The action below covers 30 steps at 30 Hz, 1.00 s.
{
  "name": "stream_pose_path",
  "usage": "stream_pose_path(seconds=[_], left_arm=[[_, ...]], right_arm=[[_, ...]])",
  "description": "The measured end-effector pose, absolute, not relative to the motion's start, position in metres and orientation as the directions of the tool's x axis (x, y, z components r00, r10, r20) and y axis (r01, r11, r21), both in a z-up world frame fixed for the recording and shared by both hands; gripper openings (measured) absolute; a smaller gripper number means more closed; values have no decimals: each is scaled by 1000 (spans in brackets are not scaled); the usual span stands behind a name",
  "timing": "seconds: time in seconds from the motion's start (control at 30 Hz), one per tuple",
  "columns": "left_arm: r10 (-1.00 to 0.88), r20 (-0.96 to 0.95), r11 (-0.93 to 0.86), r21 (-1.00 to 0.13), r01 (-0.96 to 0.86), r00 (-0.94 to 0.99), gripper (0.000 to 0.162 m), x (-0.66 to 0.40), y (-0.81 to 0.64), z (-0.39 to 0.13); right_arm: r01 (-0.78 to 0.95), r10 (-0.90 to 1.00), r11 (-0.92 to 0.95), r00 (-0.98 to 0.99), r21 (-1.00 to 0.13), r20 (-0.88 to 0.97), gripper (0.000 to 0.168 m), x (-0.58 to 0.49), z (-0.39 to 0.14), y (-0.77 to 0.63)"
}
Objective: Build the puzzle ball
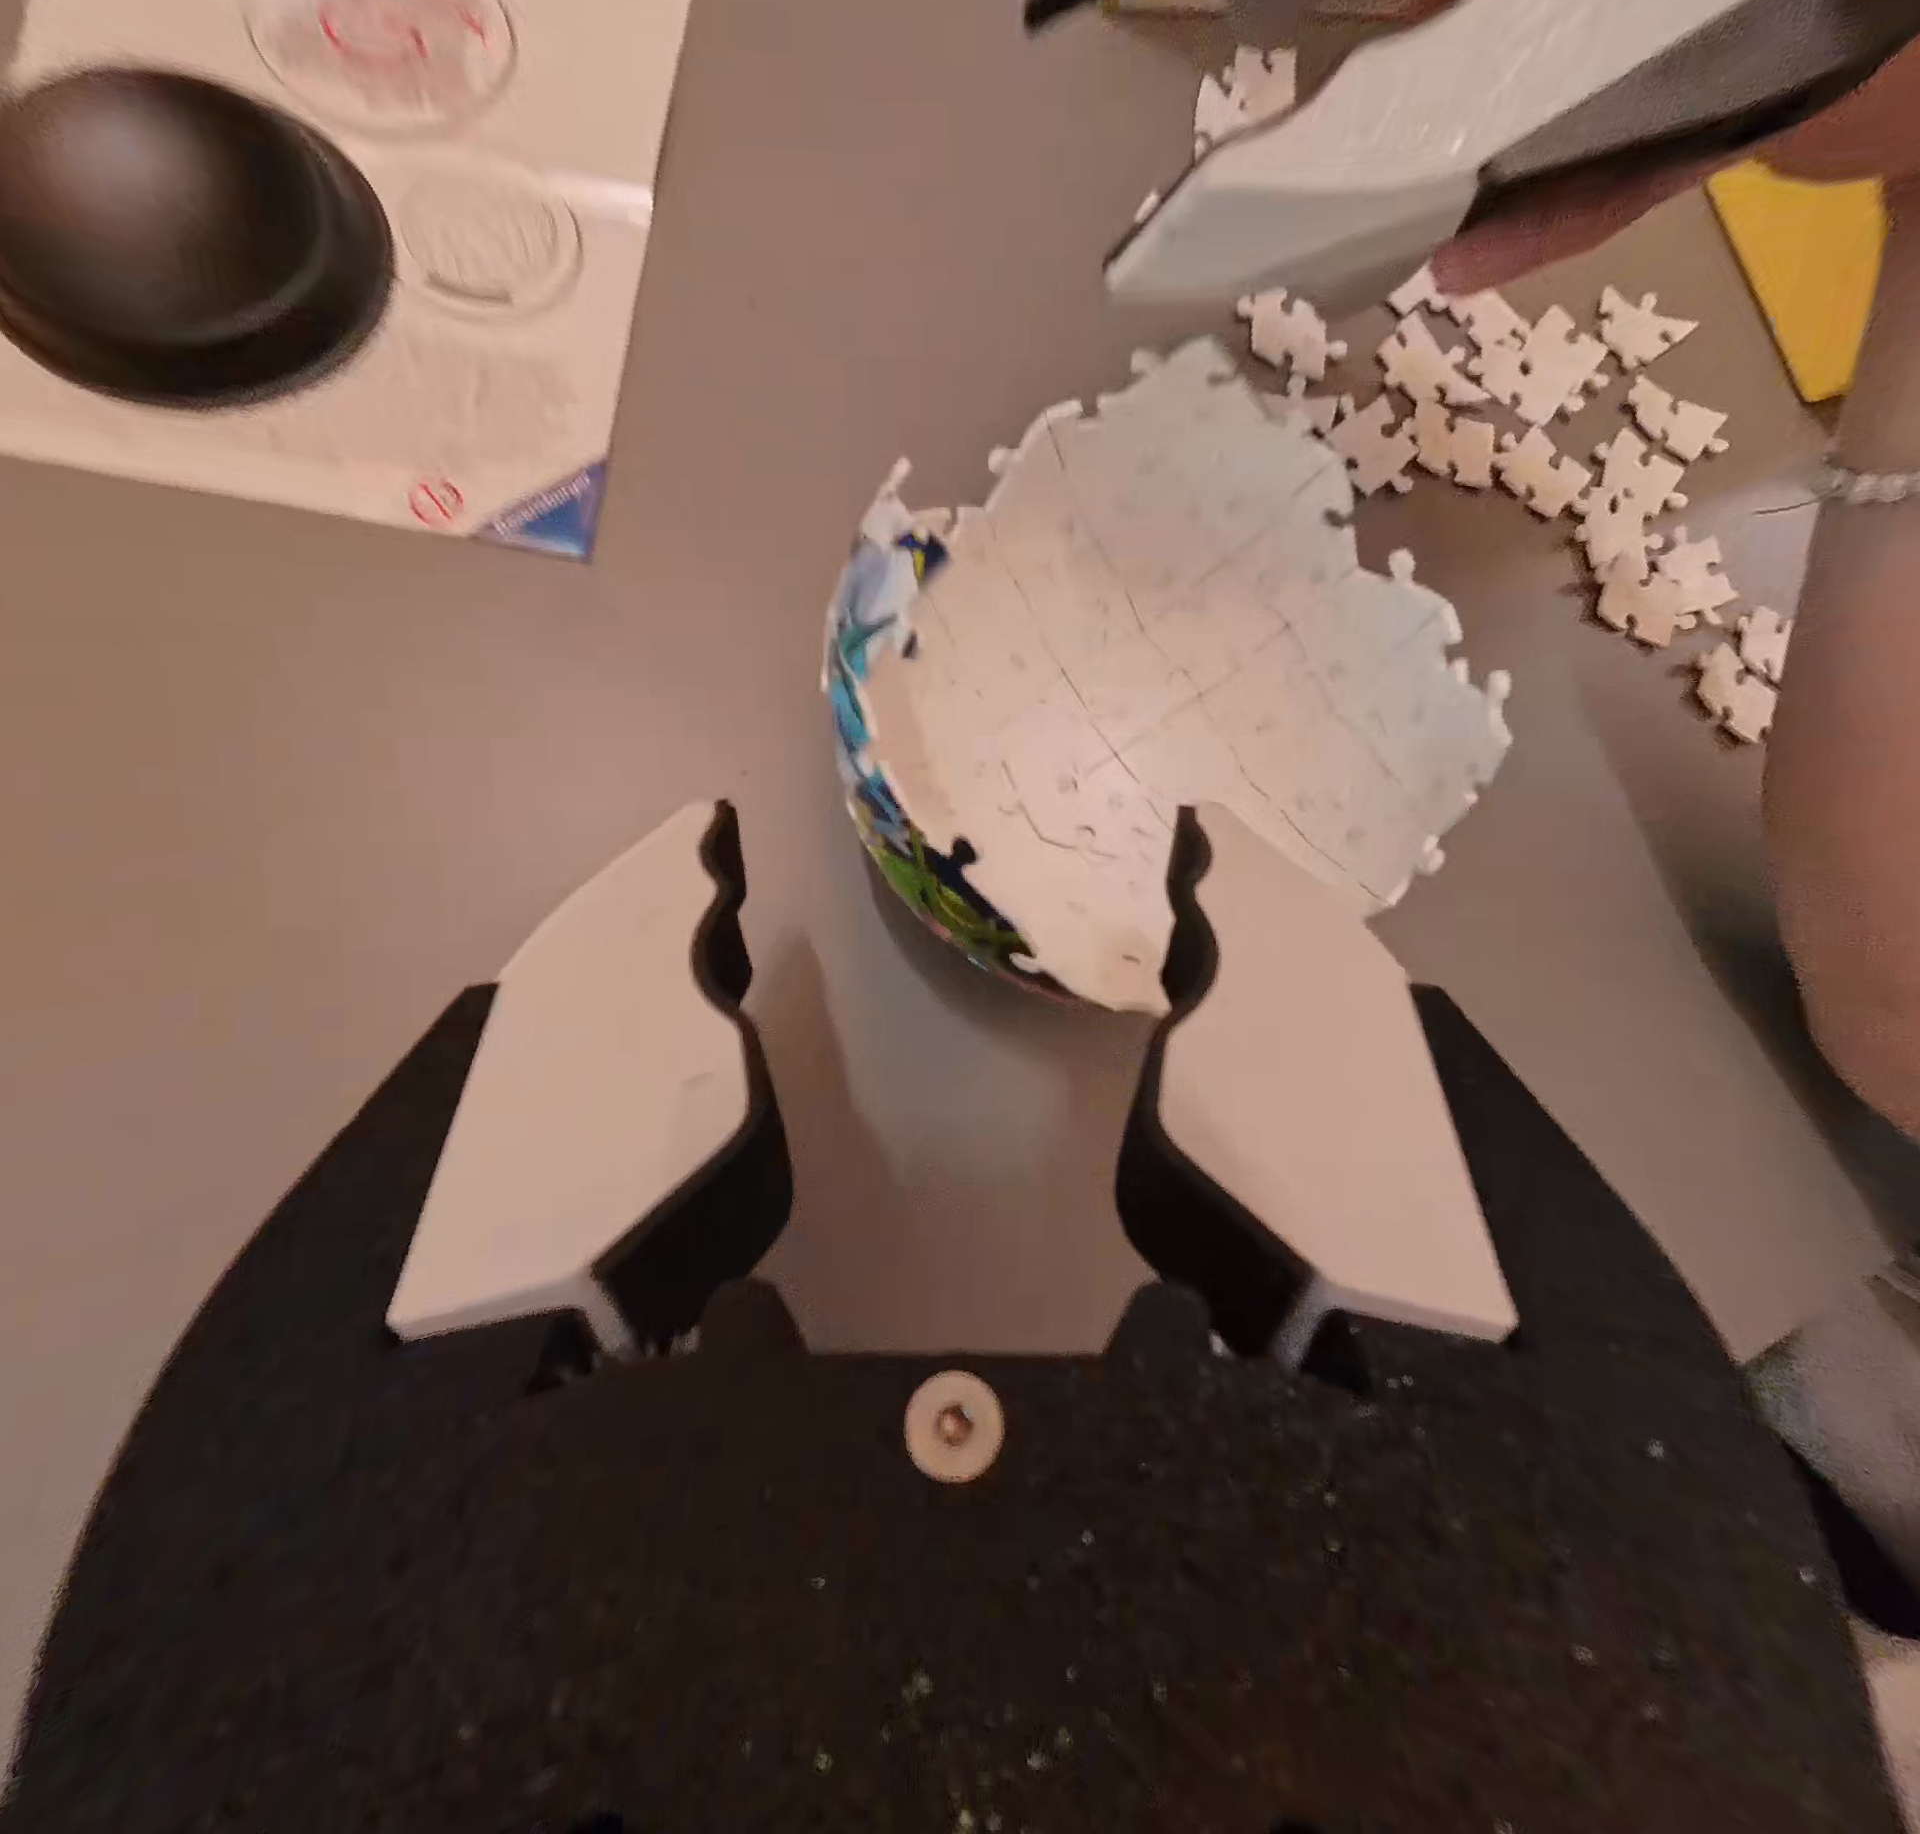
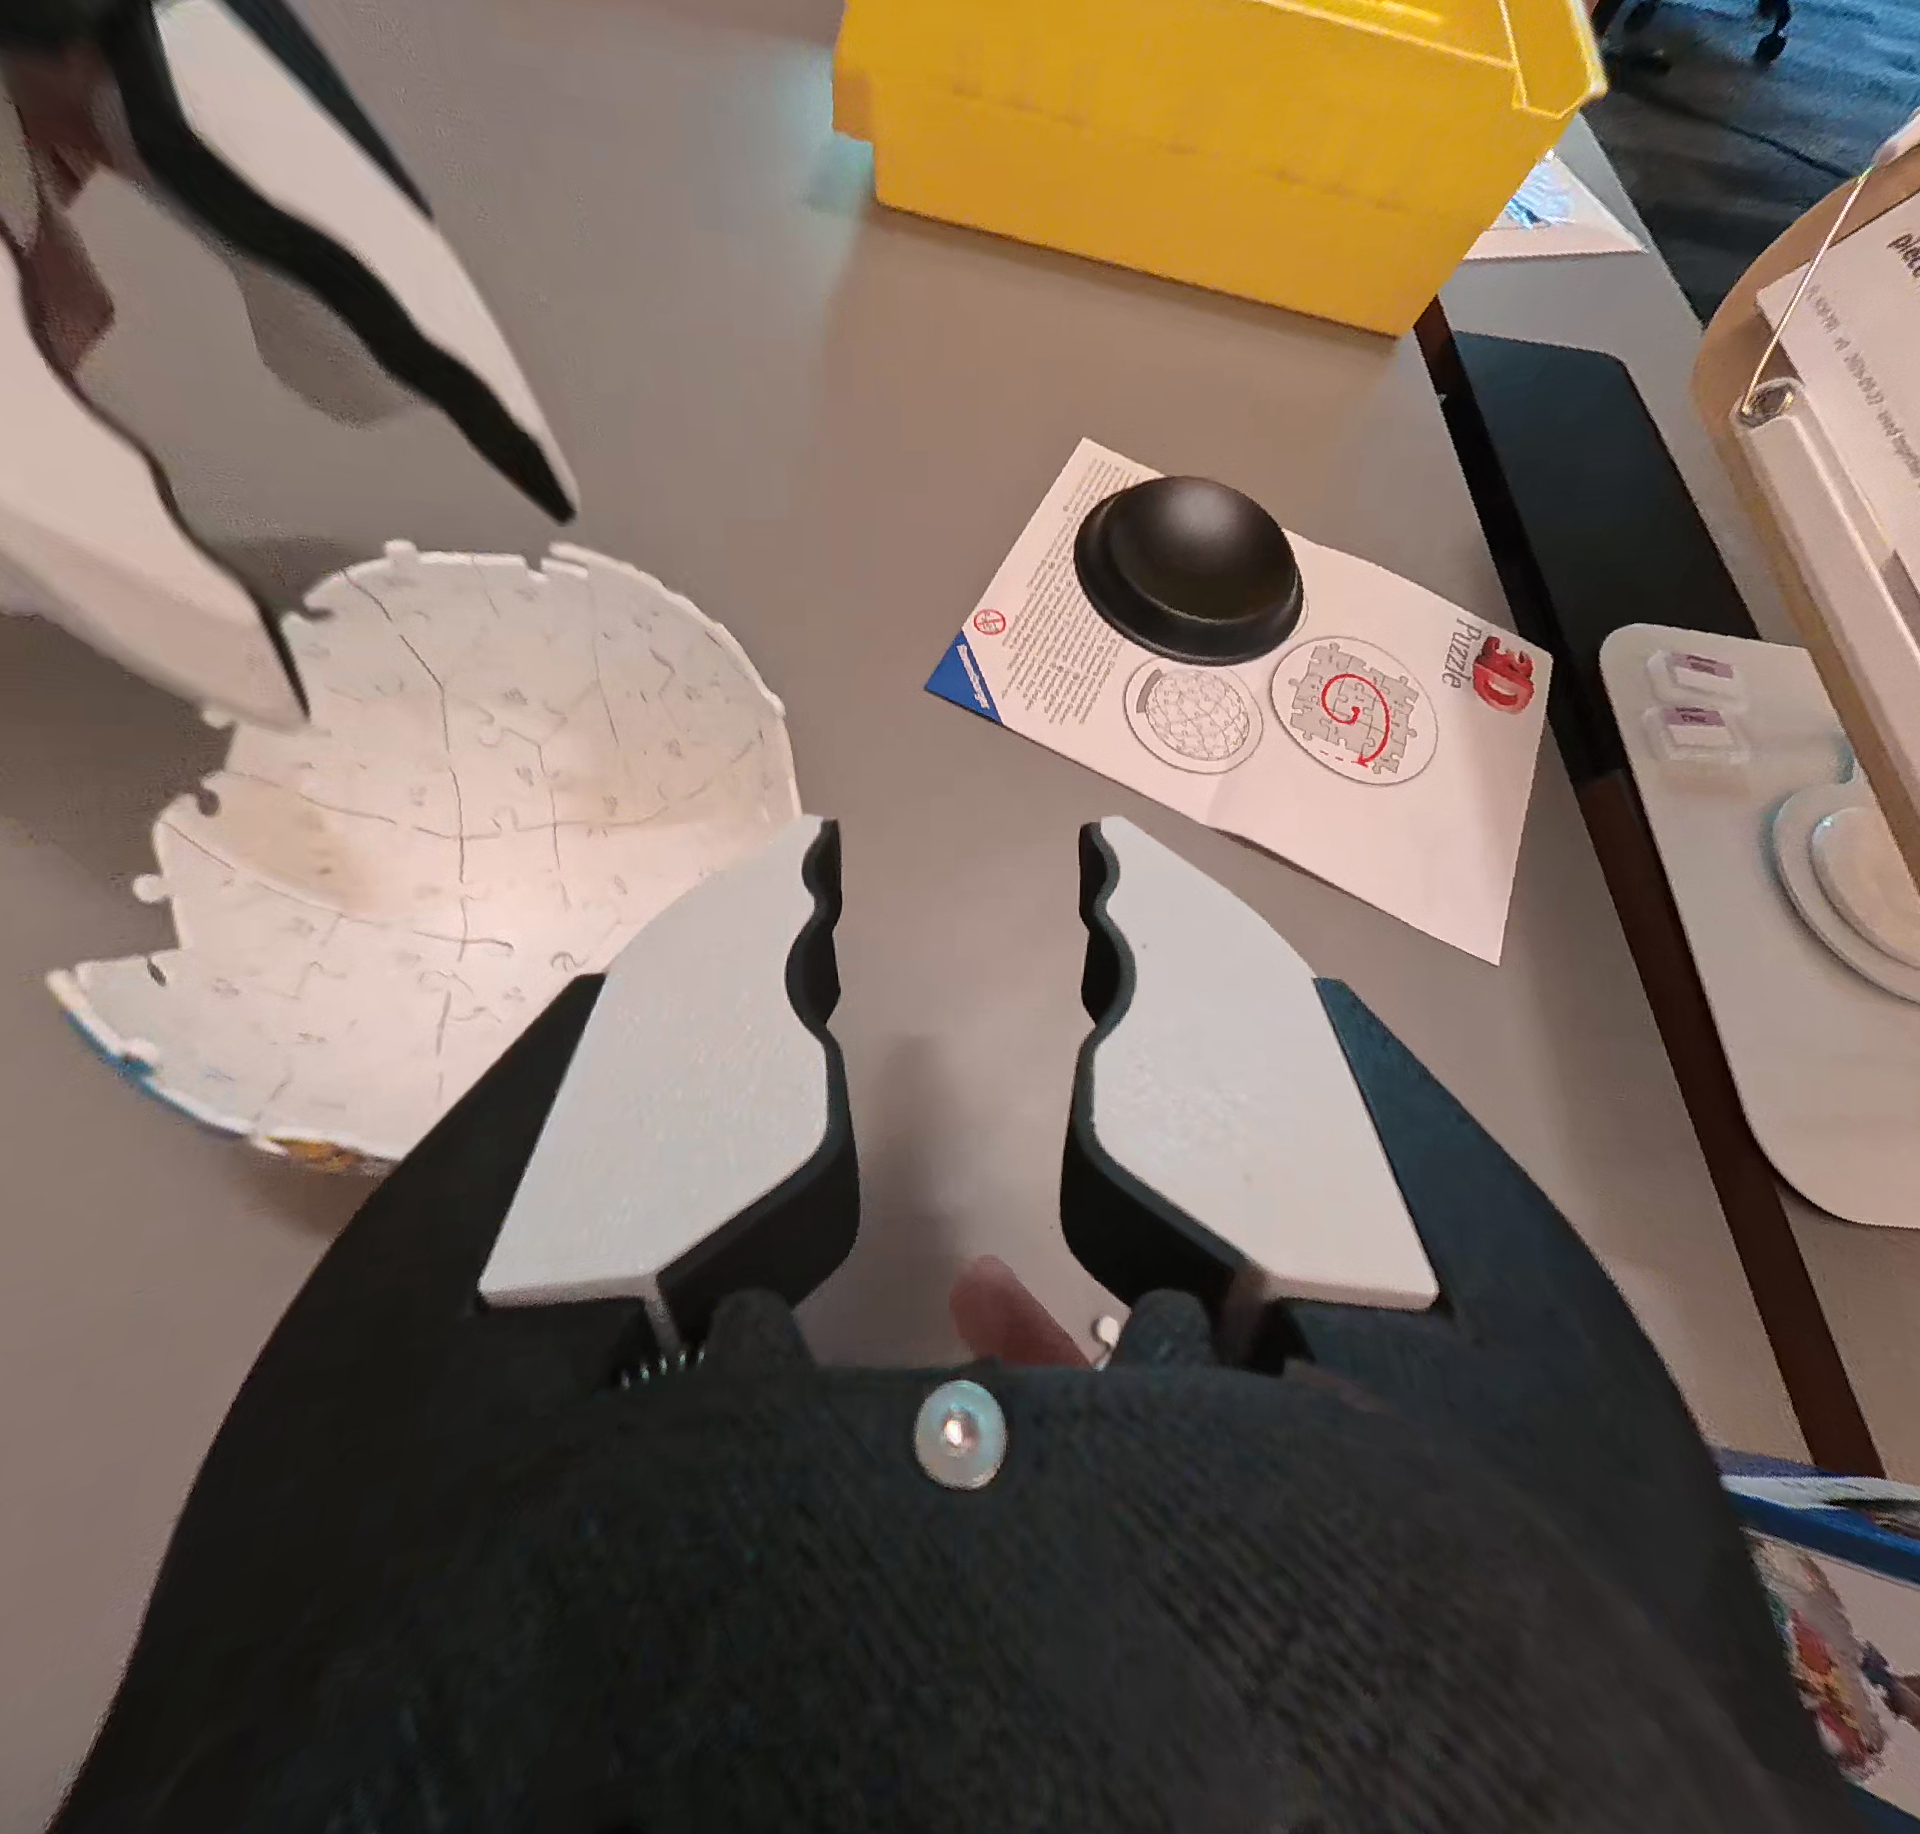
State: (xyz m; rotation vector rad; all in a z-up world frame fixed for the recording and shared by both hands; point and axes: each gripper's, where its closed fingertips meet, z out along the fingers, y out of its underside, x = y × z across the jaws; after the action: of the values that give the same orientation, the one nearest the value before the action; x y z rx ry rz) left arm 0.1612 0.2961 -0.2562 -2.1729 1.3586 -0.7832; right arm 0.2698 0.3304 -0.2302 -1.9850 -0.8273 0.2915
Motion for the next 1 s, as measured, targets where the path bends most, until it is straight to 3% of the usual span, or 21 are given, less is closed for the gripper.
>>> stream_pose_path(seconds=[0.23, 0.43, 0.67, 0.83, 1.0], left_arm=[[-855, 342, -517, -505, -691, 391, 70, 166, 284, -297], [-826, 412, -548, -430, -718, 384, 44, 171, 291, -315], [-859, 360, -504, -478, -719, 364, 9, 177, 314, -307], [-930, 237, -368, -548, -751, 283, 6, 184, 319, -297], [-985, -71, -71, -651, -755, 154, 5, 192, 327, -274]], right_arm=[[462, 645, -357, 751, -812, 143, 52, 266, -226, 326], [454, 651, -344, 746, -822, 140, 53, 264, -222, 325], [458, 650, -340, 746, -821, 147, 54, 266, -219, 322], [463, 647, -339, 746, -819, 154, 55, 267, -218, 321], [467, 641, -336, 750, -818, 165, 55, 270, -217, 321]])
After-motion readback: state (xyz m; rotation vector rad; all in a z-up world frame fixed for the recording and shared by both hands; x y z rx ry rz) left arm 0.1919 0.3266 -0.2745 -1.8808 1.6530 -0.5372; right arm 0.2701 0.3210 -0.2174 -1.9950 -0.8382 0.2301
